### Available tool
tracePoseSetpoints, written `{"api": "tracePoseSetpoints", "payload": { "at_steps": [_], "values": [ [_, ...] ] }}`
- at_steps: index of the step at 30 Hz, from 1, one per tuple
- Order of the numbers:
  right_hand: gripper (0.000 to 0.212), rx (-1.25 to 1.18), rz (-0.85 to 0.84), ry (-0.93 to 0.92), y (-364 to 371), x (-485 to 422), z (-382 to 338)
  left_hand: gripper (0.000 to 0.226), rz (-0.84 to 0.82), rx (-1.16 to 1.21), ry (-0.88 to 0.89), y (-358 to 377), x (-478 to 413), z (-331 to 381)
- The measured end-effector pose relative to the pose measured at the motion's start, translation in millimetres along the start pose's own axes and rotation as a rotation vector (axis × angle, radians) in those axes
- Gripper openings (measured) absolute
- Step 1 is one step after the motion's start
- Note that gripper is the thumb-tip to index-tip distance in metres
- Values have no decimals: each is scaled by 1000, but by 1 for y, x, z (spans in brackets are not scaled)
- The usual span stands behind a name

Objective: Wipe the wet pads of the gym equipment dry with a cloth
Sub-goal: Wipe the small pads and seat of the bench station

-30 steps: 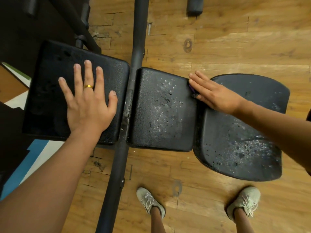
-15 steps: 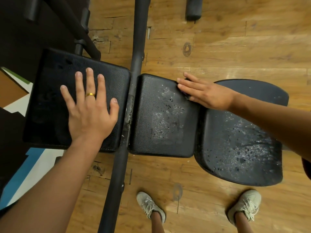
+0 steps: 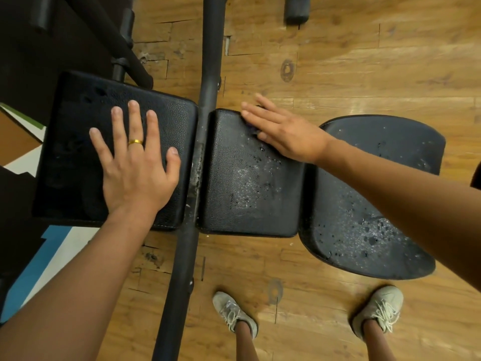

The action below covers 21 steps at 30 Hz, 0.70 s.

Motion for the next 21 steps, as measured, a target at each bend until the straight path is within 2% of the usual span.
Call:
{"api": "tracePoseSetpoints", "payload": {
  "at_steps": [4,9,11,13,16,21],
  "values": [
    [51,-48,125,351,19,68,-2,67,14,-2,12,2,1,0],
    [51,-255,420,888,64,89,-82,66,30,4,8,2,1,-1],
    [50,-293,499,1042,78,94,-116,67,35,-2,9,3,1,-1],
    [51,-283,530,1092,91,101,-153,67,37,-10,8,4,0,-1],
    [49,-268,507,1041,107,109,-199,68,35,-13,10,4,1,0],
    [48,-280,519,1064,110,102,-210,68,48,-11,15,5,0,-2]
  ]
}}
Point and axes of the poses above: each hand's wrist, its own x-axis away from the middle knuckle, its own y-axis out of the palm, z = x × y, the point moved 2 cm from there along -x, towards the middle knuckle, and after that the axes turned 6 degrees about -y, right-handed, at the moved point
